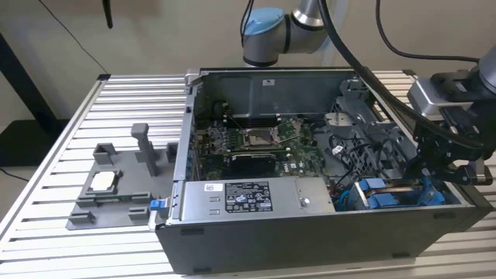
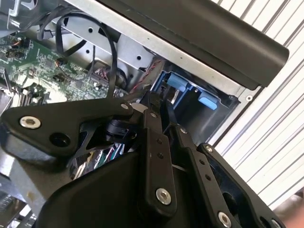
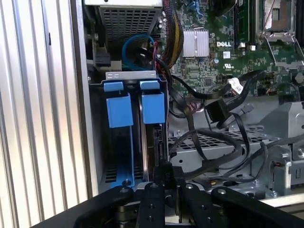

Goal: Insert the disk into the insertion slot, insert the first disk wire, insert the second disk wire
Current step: 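Insert the first disk wire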

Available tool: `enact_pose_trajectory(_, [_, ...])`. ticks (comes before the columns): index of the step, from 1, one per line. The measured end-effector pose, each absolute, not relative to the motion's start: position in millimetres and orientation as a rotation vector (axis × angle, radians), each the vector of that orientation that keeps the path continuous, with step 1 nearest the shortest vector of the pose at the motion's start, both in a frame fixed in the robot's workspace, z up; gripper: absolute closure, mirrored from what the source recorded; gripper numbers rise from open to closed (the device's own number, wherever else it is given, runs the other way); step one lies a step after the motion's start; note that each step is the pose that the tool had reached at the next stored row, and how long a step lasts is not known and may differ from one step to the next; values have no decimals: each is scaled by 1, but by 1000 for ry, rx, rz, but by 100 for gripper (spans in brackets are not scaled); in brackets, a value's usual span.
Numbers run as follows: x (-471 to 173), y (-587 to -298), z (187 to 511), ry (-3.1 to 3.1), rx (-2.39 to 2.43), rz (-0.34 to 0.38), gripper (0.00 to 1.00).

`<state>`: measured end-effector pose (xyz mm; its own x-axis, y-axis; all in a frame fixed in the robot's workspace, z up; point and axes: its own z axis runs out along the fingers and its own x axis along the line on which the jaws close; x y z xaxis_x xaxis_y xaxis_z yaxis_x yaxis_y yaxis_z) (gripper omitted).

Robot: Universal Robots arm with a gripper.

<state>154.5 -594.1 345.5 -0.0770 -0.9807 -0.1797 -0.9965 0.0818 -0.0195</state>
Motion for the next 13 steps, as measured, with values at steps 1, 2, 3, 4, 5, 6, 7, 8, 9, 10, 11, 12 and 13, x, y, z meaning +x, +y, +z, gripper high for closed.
enact_pose_trajectory(1, [155,-594,345,2202,-2025,161,81])
enact_pose_trajectory(2, [155,-594,344,2205,-2021,161,81])
enact_pose_trajectory(3, [155,-594,344,2208,-2018,161,81])
enact_pose_trajectory(4, [155,-594,343,2211,-2015,161,81])
enact_pose_trajectory(5, [155,-594,343,2214,-2012,161,81])
enact_pose_trajectory(6, [155,-594,343,2217,-2010,162,81])
enact_pose_trajectory(7, [155,-594,343,2219,-2008,163,81])
enact_pose_trajectory(8, [155,-594,343,2222,-2007,165,81])
enact_pose_trajectory(9, [155,-594,342,2224,-2006,167,81])
enact_pose_trajectory(10, [155,-594,342,2226,-2005,168,81])
enact_pose_trajectory(11, [155,-594,341,2226,-2005,168,81])
enact_pose_trajectory(12, [155,-594,341,2227,-2005,168,81])
enact_pose_trajectory(13, [155,-594,341,2227,-2005,168,81])
